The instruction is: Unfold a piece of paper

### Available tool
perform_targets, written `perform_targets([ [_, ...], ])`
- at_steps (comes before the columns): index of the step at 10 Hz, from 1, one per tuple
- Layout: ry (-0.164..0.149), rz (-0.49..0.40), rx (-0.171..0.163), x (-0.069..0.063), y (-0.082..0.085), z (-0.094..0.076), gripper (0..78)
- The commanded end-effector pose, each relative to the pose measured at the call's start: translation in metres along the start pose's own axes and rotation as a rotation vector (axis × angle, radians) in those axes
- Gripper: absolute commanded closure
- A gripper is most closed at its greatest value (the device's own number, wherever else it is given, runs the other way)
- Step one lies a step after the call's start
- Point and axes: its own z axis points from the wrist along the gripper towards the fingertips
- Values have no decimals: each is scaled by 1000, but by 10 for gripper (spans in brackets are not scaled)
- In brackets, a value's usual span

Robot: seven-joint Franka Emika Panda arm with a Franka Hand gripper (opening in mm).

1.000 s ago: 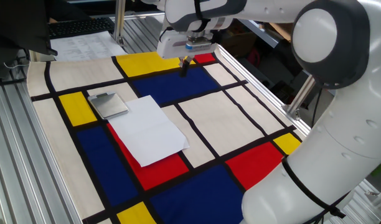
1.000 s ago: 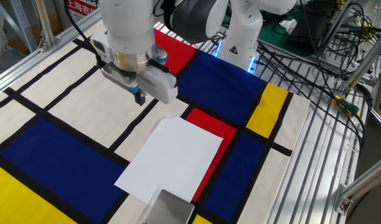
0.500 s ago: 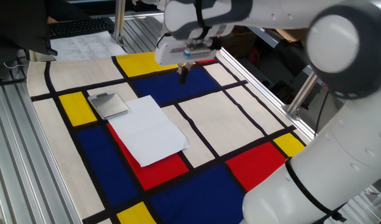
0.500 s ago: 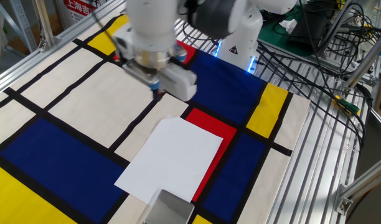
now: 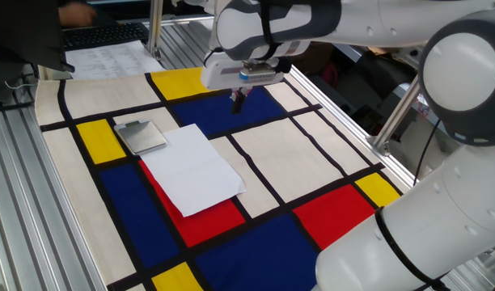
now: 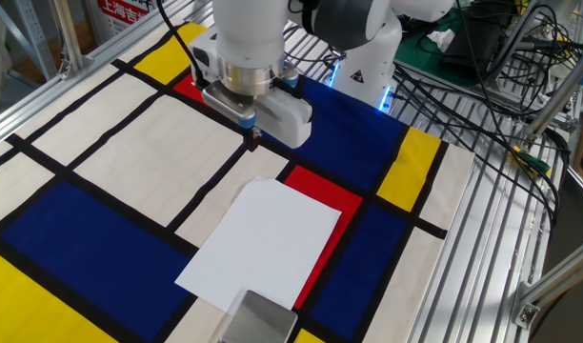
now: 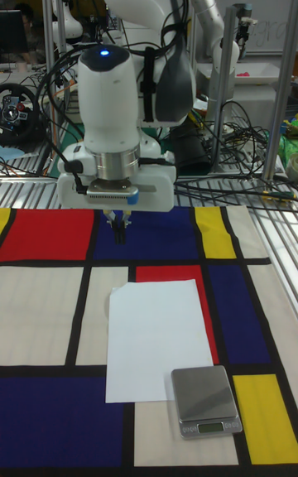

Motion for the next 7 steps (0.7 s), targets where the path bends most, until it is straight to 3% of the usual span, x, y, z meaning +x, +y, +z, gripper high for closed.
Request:
perform_targets([
  [1, -5, -16, -12, 0, 0, -1, 764],
  [7, -6, -24, -11, 0, 0, -1, 764],
])
